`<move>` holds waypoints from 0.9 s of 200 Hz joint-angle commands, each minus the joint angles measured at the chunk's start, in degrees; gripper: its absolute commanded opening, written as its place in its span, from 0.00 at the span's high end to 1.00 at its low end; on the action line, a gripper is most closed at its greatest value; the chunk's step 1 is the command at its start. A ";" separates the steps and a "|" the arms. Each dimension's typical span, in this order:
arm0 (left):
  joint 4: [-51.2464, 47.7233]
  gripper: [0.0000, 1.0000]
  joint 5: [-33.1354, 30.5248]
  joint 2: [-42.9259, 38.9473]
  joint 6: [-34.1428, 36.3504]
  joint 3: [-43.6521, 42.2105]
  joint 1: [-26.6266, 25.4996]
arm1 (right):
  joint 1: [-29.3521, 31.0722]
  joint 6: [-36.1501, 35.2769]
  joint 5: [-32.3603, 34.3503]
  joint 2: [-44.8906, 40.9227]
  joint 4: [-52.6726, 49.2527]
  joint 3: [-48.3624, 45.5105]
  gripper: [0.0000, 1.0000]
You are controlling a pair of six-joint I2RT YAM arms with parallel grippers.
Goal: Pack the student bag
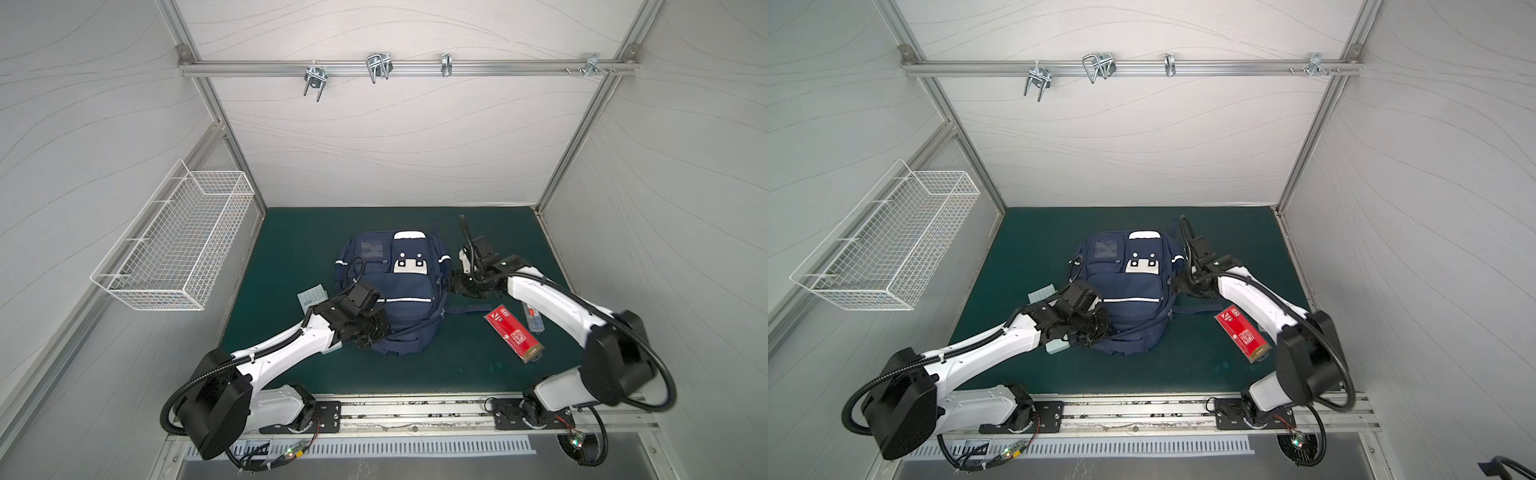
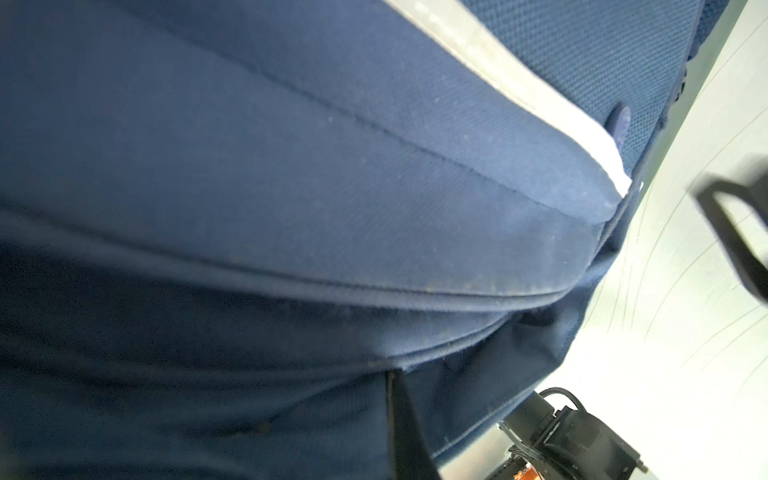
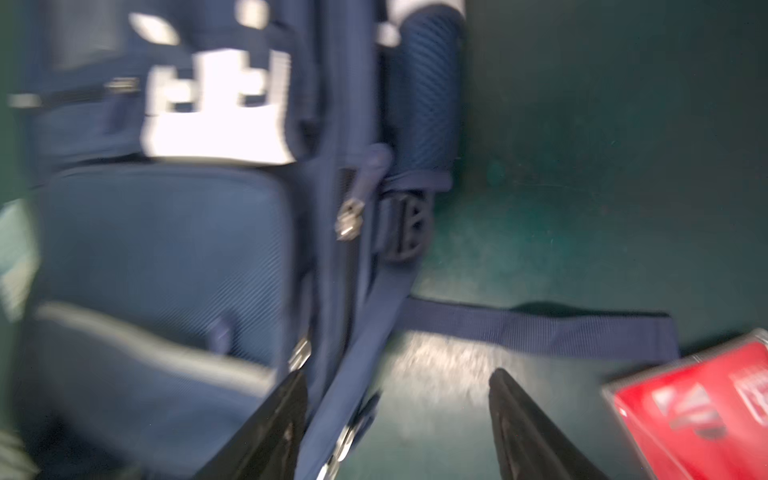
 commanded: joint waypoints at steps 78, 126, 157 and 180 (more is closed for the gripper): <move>-0.13 1.00 -5.61 3.13 9.16 3.56 6.04 | -1.42 3.62 -4.67 5.78 5.75 -3.39 0.99; -4.75 1.00 -12.99 5.15 14.61 8.10 9.74 | 4.20 8.07 -2.40 -2.18 6.13 -14.53 1.00; -7.29 1.00 -15.99 5.89 17.57 9.04 9.96 | 8.05 6.51 -1.59 -10.17 1.92 -14.77 1.00; -6.95 1.00 -15.40 3.97 18.27 7.26 9.90 | 6.85 0.82 2.02 -16.14 0.77 -10.09 0.66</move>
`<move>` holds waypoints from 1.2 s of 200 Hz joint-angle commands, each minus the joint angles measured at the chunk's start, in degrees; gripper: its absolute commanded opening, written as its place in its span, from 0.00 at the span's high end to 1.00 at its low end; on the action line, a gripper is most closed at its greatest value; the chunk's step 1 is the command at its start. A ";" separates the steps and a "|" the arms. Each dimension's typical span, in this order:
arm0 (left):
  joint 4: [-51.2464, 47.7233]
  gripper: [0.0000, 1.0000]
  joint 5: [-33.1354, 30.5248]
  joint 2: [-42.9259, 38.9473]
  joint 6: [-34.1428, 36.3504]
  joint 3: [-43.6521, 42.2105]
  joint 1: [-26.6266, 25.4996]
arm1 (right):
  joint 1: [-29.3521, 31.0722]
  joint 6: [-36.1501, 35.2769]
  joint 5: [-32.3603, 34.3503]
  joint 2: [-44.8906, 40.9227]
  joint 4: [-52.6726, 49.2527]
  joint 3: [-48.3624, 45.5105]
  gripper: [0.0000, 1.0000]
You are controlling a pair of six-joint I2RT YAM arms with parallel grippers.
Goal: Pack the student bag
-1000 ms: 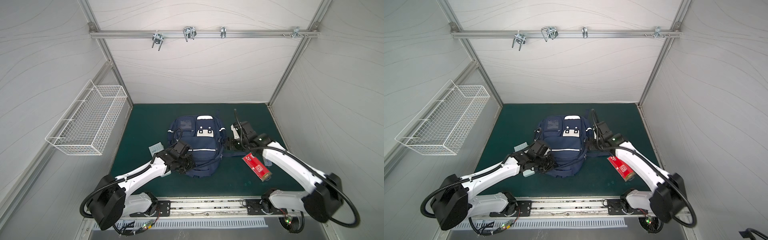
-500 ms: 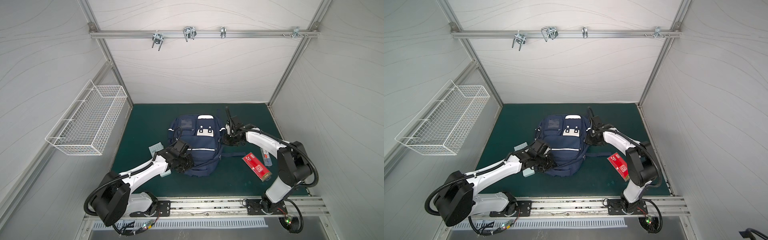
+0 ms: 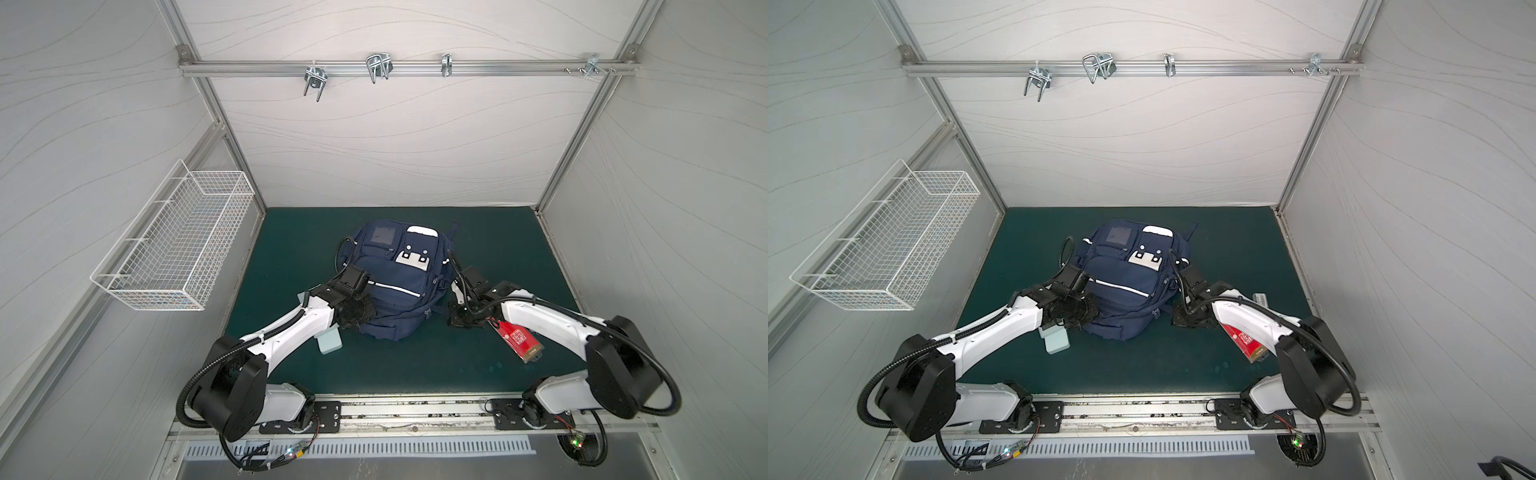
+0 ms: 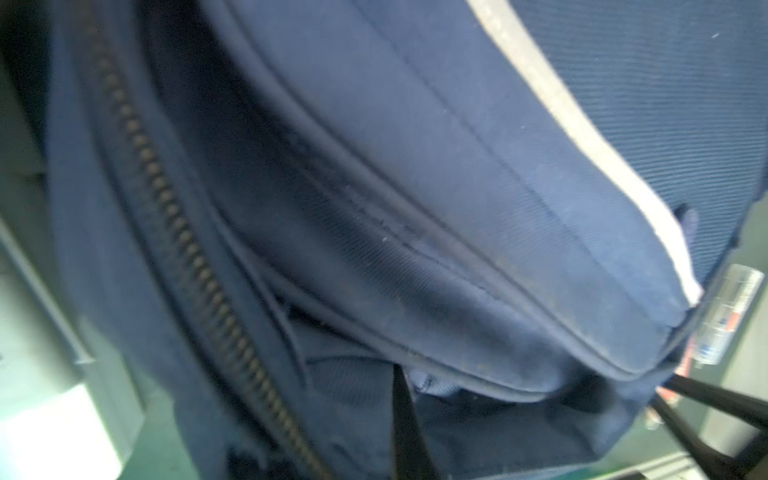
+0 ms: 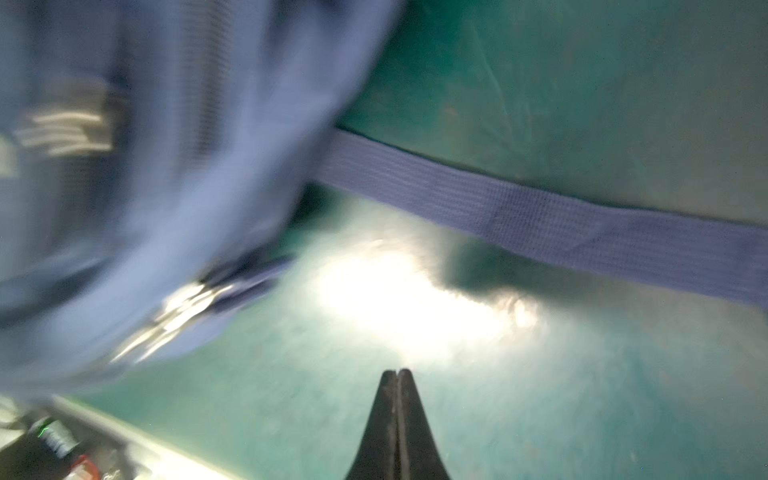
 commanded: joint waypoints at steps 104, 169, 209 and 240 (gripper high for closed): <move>2.86 1.00 3.86 -7.58 3.52 -2.52 0.20 | -17.67 -14.73 -31.91 24.60 13.79 24.73 0.35; 4.26 1.00 4.20 -7.43 3.39 -4.36 0.26 | -18.40 -14.22 -28.35 30.01 16.07 22.16 0.35; 4.13 1.00 3.69 -7.33 3.90 -4.23 0.23 | -18.55 -13.86 -29.12 29.82 18.80 18.14 0.35; 3.42 1.00 2.81 -7.05 4.26 -3.66 0.56 | -18.45 -13.20 -30.96 28.35 20.75 15.48 0.42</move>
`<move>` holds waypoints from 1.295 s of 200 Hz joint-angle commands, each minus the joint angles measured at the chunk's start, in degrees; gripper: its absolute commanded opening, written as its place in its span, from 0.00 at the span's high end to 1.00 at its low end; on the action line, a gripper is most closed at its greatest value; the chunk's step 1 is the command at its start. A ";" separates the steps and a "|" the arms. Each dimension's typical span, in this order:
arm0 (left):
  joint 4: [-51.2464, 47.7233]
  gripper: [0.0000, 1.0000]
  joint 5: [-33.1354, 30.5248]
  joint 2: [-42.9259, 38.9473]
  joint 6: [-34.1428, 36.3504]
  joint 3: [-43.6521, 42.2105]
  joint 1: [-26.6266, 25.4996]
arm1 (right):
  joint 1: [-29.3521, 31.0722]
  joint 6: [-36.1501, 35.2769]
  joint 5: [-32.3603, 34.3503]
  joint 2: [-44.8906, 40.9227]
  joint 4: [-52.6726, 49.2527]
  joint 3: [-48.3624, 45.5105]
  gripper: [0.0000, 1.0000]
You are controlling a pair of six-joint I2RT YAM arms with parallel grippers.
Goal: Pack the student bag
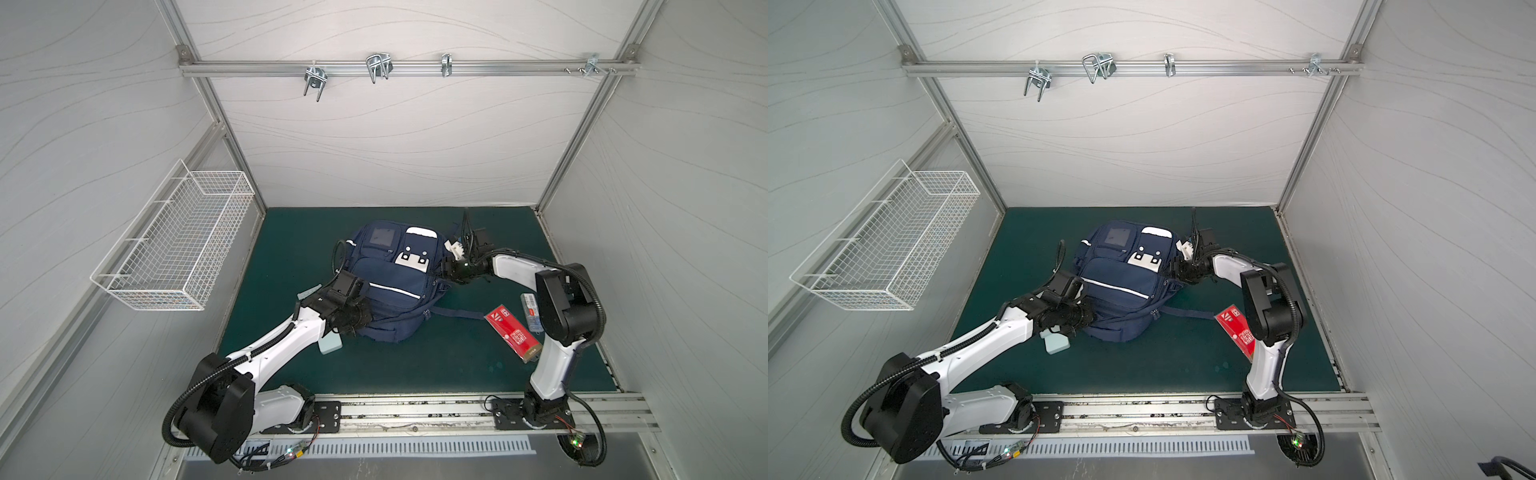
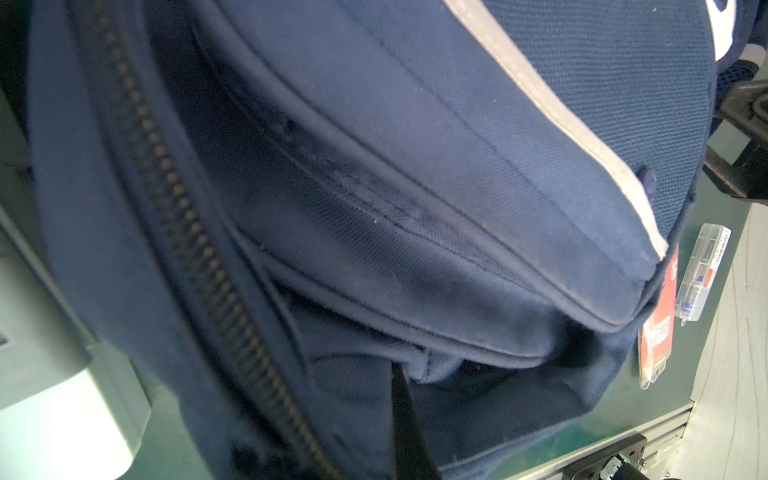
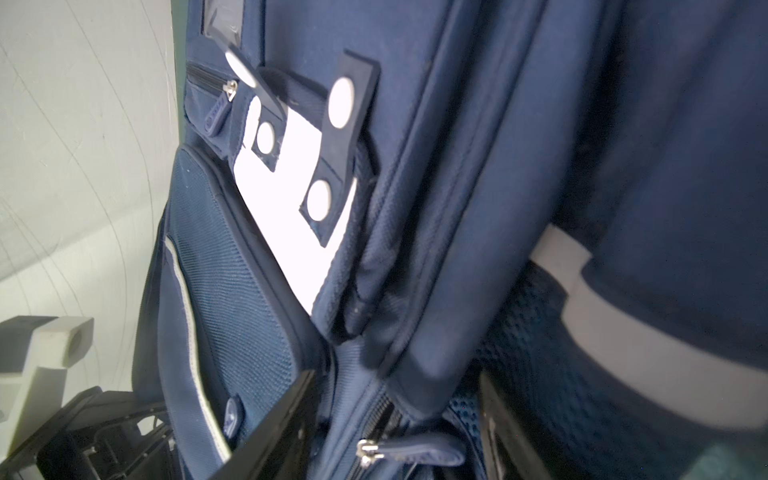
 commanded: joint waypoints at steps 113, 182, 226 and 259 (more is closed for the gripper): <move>1.30 1.00 -1.37 0.15 1.26 0.79 0.95 | 0.33 -1.12 0.35 -4.78 -0.49 -2.94 0.82; 1.18 1.00 -2.13 0.14 1.50 0.72 1.30 | 2.71 -1.74 5.96 -9.29 -2.74 -4.01 1.00; 1.43 1.00 -2.42 -0.29 1.07 0.52 1.56 | 7.46 -3.70 17.49 -13.23 -5.50 -6.56 0.95; 1.40 1.00 -2.40 0.01 1.19 0.59 1.58 | 8.44 -2.66 19.69 -14.80 -4.90 -9.07 0.90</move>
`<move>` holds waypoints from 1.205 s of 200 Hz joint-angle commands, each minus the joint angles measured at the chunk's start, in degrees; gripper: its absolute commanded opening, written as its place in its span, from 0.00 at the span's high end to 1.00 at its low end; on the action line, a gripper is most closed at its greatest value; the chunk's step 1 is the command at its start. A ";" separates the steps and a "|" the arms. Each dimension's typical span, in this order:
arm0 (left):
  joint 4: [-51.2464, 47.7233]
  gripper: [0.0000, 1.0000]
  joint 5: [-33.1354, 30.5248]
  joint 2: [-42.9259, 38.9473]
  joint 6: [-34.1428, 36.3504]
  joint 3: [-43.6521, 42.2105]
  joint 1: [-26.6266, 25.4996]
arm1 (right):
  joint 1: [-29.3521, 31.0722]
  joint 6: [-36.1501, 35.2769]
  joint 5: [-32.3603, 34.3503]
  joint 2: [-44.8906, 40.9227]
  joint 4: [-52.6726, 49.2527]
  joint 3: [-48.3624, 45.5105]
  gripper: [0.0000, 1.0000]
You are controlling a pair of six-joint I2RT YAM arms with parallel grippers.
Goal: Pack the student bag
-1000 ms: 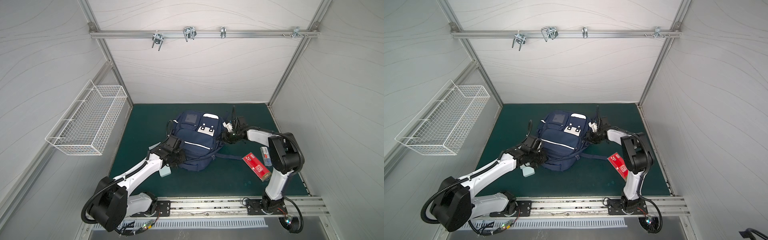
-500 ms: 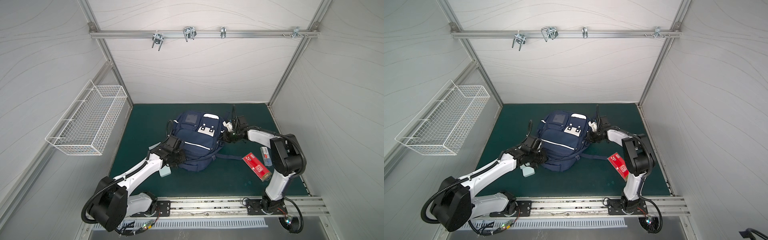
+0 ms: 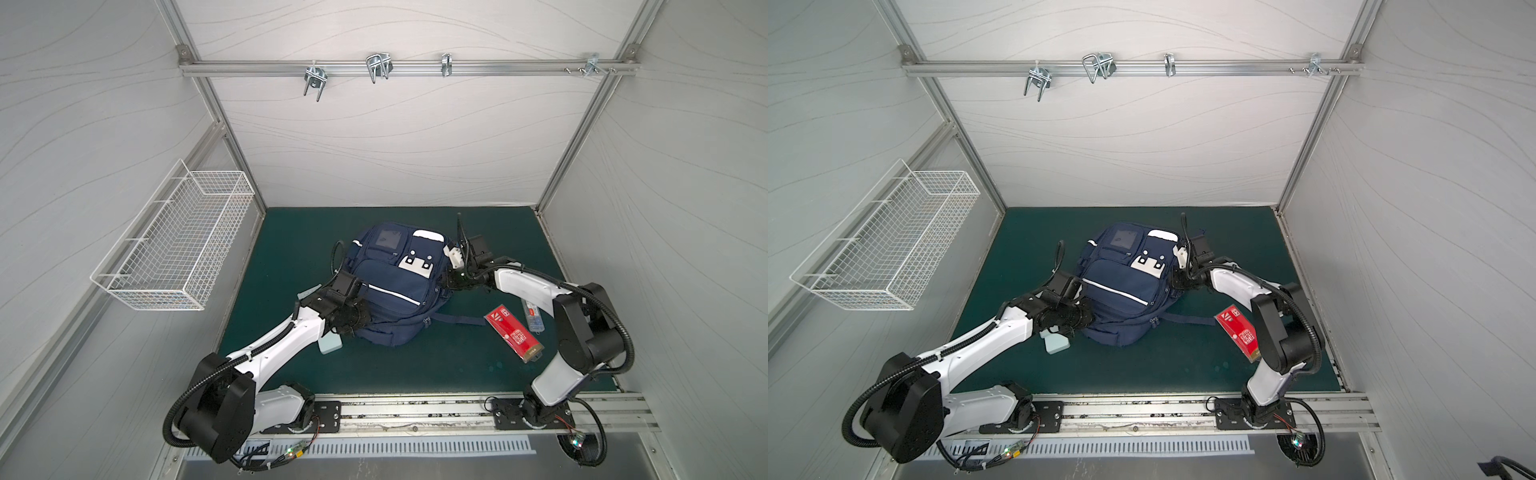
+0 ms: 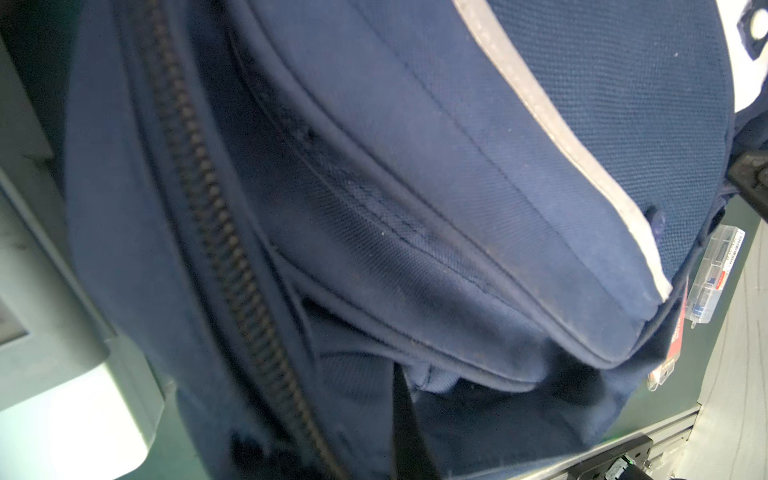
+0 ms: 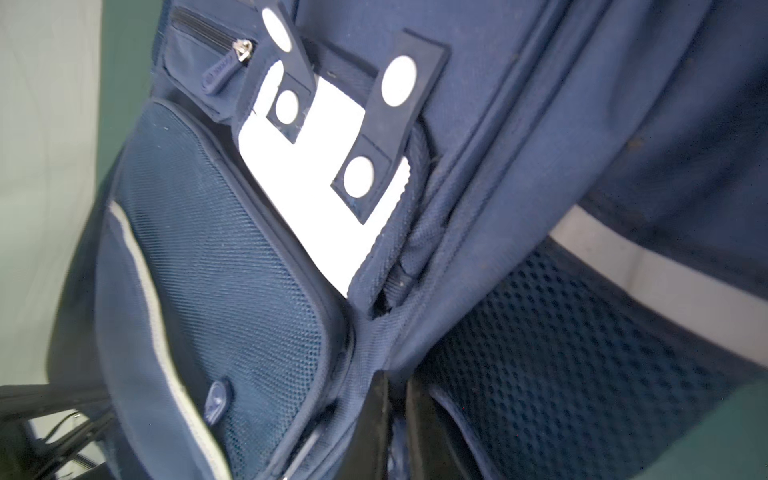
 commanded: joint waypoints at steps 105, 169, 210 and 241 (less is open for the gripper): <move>2.11 1.00 -1.69 0.18 0.95 1.11 0.58 | 2.22 -4.15 8.22 -4.08 -6.51 -1.94 0.84; 2.29 1.00 -1.75 0.40 0.91 1.07 0.53 | 6.98 -5.37 14.46 -7.31 -9.14 -2.98 1.00; 4.49 1.00 -0.63 0.33 -0.46 0.35 0.53 | 13.78 0.42 14.62 -13.68 -8.81 -6.08 1.00; 9.64 1.00 1.57 -0.37 -4.10 -2.72 0.57 | 20.44 10.78 12.82 -17.34 -2.57 -11.02 1.00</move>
